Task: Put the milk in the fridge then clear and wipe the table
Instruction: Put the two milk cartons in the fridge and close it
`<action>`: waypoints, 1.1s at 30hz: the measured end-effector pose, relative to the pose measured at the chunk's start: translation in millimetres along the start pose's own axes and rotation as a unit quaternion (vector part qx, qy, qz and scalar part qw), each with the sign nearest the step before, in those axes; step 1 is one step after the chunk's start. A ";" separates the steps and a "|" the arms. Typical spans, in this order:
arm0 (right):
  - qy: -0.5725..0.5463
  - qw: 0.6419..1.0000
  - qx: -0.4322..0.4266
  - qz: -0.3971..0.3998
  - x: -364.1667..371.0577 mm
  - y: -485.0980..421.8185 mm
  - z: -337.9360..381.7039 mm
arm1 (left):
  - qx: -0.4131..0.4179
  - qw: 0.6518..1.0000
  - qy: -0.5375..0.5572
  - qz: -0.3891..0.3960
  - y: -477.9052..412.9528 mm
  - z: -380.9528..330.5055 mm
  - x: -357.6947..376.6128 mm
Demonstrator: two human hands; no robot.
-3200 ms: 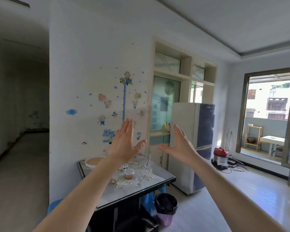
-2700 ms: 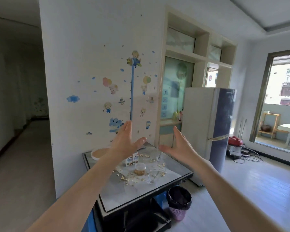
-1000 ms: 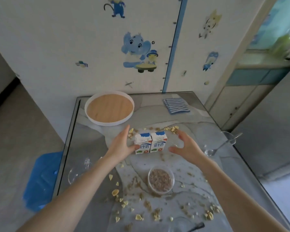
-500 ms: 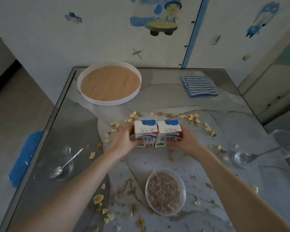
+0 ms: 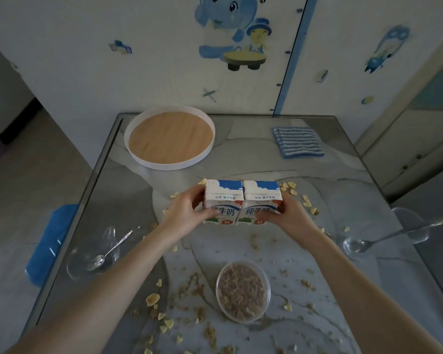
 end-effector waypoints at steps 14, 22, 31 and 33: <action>-0.240 0.968 -0.076 -0.011 -53.1 109.9 154.9 | 0.083 0.970 0.226 0.029 71.5 -153.1 -62.2; -0.260 0.952 -0.149 -0.064 -48.9 197.0 226.6 | 0.148 0.936 0.314 0.067 133.8 -218.8 -99.4; -0.259 0.941 -0.175 -0.130 -48.5 290.5 261.6 | 0.176 0.913 0.343 0.130 200.3 -270.3 -114.6; -0.259 0.938 -0.181 -0.144 -51.9 308.3 265.3 | 0.186 0.912 0.340 0.137 209.7 -280.2 -111.5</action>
Point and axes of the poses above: each hand's wrist, its own y-axis away from the middle knuckle, its own x-axis out of the palm, z = x × y, the point moved 1 cm from there along -y, towards the middle knuckle
